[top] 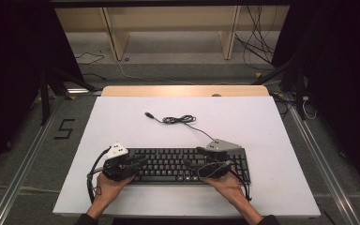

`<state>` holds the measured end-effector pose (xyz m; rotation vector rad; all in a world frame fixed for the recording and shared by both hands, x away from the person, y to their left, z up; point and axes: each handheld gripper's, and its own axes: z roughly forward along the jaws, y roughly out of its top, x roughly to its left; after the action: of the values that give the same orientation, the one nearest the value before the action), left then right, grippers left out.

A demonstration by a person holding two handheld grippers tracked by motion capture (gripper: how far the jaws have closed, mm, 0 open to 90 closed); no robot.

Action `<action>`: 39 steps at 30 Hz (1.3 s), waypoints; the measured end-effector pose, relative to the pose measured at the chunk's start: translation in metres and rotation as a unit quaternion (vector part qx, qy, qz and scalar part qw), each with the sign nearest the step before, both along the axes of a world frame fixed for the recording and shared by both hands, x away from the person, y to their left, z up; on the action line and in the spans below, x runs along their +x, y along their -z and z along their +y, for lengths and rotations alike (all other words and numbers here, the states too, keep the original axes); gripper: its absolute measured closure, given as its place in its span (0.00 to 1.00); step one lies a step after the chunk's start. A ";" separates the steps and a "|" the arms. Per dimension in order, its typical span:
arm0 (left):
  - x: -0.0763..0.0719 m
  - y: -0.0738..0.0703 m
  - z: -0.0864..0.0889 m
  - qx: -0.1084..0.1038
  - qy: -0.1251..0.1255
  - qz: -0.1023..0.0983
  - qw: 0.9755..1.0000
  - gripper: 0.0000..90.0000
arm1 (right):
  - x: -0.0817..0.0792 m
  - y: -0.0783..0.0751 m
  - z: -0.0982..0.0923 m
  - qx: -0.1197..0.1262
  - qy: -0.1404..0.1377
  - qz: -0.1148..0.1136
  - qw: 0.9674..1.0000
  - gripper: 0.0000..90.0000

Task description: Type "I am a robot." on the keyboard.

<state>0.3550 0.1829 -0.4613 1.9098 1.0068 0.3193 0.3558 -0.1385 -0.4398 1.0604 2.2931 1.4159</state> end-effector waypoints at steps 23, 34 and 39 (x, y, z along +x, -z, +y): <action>0.026 0.010 -0.033 0.036 0.031 0.032 0.998 0.99 | -0.005 0.000 0.002 0.001 -0.007 -0.003 1.000 0.32; 0.028 0.015 -0.036 0.056 0.029 0.043 0.997 0.99 | -0.006 0.000 0.001 0.003 -0.006 -0.004 1.000 0.31; 0.029 0.016 -0.036 0.061 0.027 0.040 0.997 0.99 | -0.006 0.000 0.001 0.003 -0.006 -0.004 1.000 0.31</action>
<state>0.3838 0.1469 -0.4772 2.0707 1.0071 0.2801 0.3501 -0.1372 -0.4395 1.0432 2.2957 1.4291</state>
